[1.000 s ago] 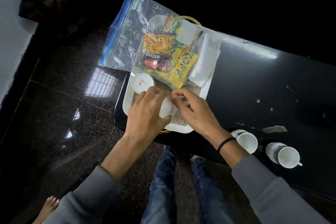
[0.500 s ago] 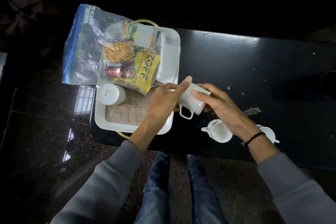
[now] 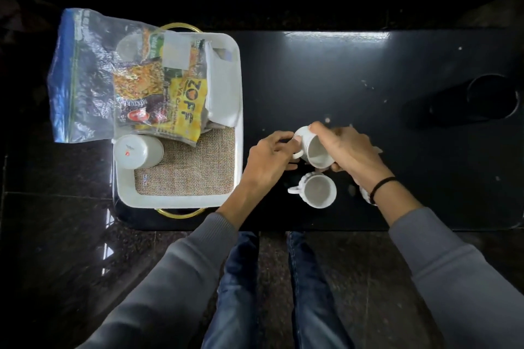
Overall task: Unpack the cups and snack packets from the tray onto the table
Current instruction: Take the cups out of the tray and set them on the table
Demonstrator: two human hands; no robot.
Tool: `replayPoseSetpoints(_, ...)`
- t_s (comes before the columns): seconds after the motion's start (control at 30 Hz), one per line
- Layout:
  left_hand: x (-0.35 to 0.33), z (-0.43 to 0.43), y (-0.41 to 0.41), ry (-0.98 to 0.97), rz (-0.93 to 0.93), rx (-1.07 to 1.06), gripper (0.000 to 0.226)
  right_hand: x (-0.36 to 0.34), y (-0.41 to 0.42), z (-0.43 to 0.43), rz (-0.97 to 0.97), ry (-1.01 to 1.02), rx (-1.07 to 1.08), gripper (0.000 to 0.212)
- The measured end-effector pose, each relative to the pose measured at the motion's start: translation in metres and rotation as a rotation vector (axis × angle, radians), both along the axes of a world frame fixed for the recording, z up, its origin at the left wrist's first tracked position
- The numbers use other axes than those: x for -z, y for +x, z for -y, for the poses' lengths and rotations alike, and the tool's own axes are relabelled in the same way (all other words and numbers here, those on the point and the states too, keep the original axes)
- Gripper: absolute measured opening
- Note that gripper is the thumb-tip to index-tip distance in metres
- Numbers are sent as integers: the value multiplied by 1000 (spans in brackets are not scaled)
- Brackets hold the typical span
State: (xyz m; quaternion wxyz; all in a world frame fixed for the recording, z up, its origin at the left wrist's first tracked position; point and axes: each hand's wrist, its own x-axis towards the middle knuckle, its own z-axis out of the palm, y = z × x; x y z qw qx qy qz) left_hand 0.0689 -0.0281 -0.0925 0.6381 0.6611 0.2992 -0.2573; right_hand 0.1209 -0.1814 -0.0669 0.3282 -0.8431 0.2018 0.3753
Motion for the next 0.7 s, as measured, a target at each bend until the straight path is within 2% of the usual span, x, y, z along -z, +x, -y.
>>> replayPoseSetpoints(0.17, 7, 2, 6, 66, 24, 39, 31, 10, 7, -9, 14, -90, -26, 75)
replayPoseSetpoints(0.37, 20, 3, 10, 101, -2, 51, 34, 19, 12, -16, 0, -75, -13, 85)
replayPoseSetpoints(0.7, 32, 7, 13, 124, -3, 77, 36, 23, 15, -18, 1, -161, -5, 83)
